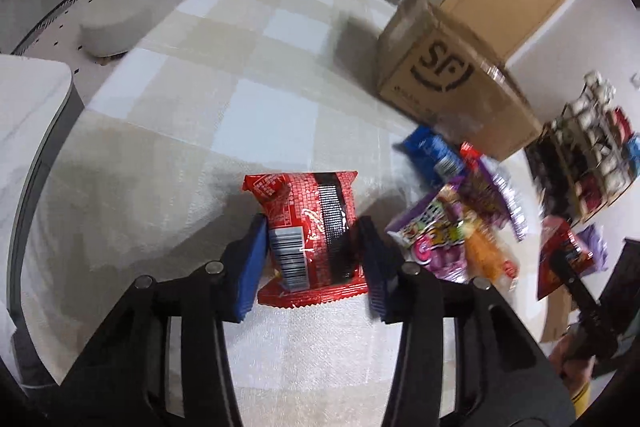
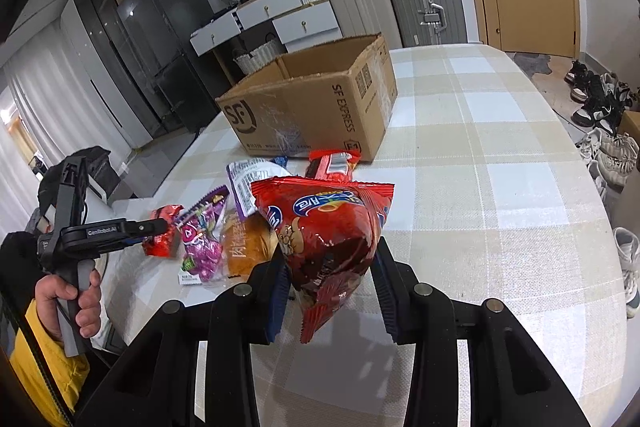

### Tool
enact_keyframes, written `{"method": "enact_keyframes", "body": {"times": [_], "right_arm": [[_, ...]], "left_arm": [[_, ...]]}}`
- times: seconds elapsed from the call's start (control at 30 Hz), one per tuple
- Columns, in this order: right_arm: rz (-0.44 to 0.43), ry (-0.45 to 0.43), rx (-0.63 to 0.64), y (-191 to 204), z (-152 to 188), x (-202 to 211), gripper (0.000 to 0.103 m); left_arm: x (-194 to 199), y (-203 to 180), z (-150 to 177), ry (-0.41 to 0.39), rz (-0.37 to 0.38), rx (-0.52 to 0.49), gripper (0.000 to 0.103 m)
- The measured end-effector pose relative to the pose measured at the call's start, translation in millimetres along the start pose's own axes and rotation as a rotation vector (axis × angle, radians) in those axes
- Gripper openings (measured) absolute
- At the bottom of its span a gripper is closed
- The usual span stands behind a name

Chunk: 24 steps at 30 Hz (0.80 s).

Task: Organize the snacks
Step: 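Grasp the red triangular chip bag with the right tool while the left tool grasps the red chocolate-bar pack, then carry both red snacks over the box and open both tools to release them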

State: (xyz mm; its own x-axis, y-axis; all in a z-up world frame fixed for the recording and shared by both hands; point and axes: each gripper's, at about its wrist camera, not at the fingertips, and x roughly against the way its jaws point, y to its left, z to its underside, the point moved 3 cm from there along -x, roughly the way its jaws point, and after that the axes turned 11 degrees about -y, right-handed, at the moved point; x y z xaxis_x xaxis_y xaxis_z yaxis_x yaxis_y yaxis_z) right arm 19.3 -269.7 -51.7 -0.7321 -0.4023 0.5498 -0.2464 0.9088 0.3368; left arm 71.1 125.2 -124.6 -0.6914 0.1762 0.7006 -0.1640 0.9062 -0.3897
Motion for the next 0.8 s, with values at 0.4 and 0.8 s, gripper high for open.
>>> {"method": "enact_keyframes", "body": {"times": [0.4,0.8], "right_arm": [[-0.096,-0.084,-0.007,28,-10,15,0.039],[-0.12,-0.144,0.016,60,-10,37,0.039]], "left_arm": [[70,5,-7,-0.175,0.123,0.036,0.041],[116,-44,13,-0.23,0.112,-0.035,0.041]]}}
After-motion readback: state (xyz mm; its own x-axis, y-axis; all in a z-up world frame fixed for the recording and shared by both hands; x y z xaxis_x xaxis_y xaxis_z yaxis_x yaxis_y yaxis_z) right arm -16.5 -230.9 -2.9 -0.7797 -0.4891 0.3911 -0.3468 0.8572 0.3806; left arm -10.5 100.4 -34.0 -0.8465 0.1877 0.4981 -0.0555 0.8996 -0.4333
